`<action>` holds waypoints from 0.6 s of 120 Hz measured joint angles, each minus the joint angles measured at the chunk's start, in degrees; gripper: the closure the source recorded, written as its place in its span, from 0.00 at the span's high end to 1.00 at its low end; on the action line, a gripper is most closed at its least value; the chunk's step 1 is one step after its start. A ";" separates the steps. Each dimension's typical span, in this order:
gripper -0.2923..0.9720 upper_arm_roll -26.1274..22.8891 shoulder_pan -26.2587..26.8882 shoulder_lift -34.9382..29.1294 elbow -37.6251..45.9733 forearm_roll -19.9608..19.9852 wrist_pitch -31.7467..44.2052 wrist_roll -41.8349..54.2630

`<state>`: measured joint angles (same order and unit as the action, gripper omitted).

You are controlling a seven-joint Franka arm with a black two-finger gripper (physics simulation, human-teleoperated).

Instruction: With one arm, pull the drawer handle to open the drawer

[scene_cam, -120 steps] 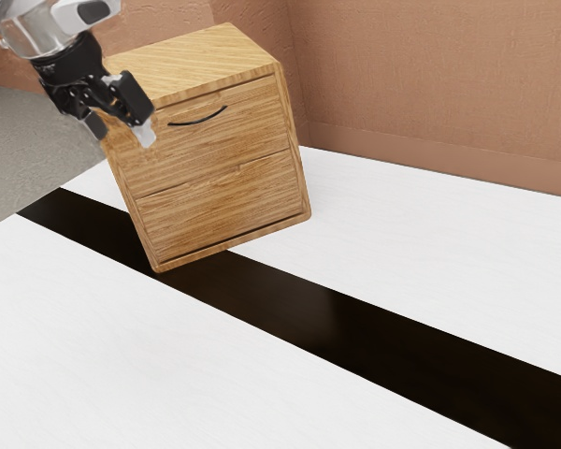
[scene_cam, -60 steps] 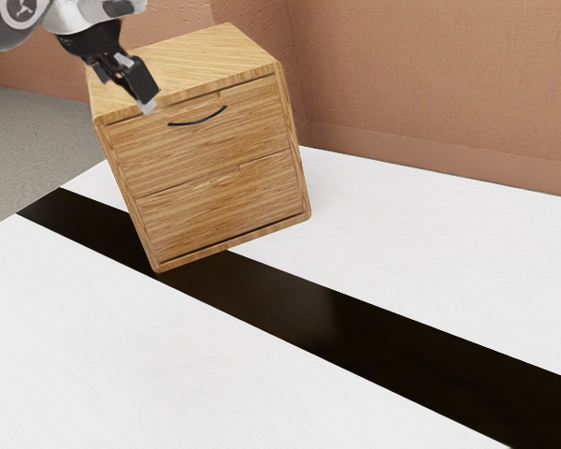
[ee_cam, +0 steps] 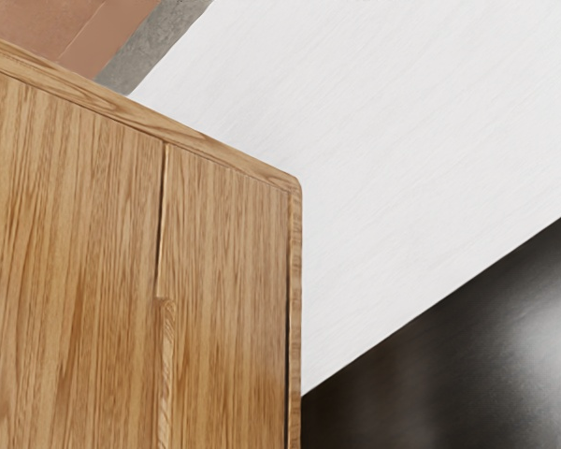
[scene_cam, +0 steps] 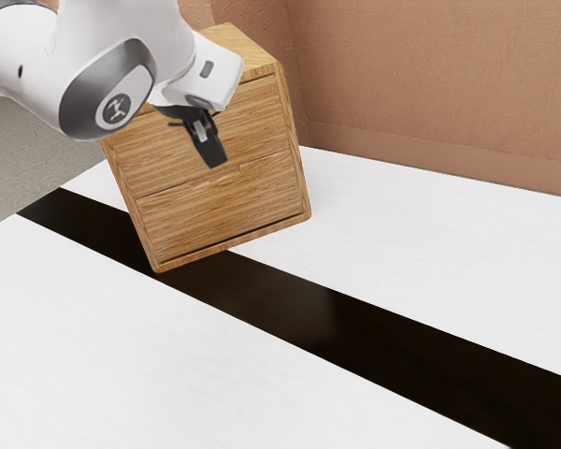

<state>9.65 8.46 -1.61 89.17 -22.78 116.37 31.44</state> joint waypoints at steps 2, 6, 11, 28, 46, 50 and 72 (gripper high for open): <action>0.75 0.16 0.26 -0.04 0.51 -0.09 0.35 0.21; 0.75 0.63 0.72 -0.08 1.39 -0.23 1.09 0.62; 0.75 0.92 0.63 -0.11 2.17 -0.35 1.93 1.09; 0.75 1.53 -2.57 -0.51 4.33 -0.29 4.40 2.46; 0.75 1.22 -8.37 0.07 4.59 -0.41 7.28 3.65; 0.75 1.07 -9.44 0.32 4.57 -0.46 7.95 3.88; 0.75 -0.22 -13.70 0.61 4.47 -1.10 10.26 4.97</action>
<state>9.43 -5.24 -1.00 93.64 -23.87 126.64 36.41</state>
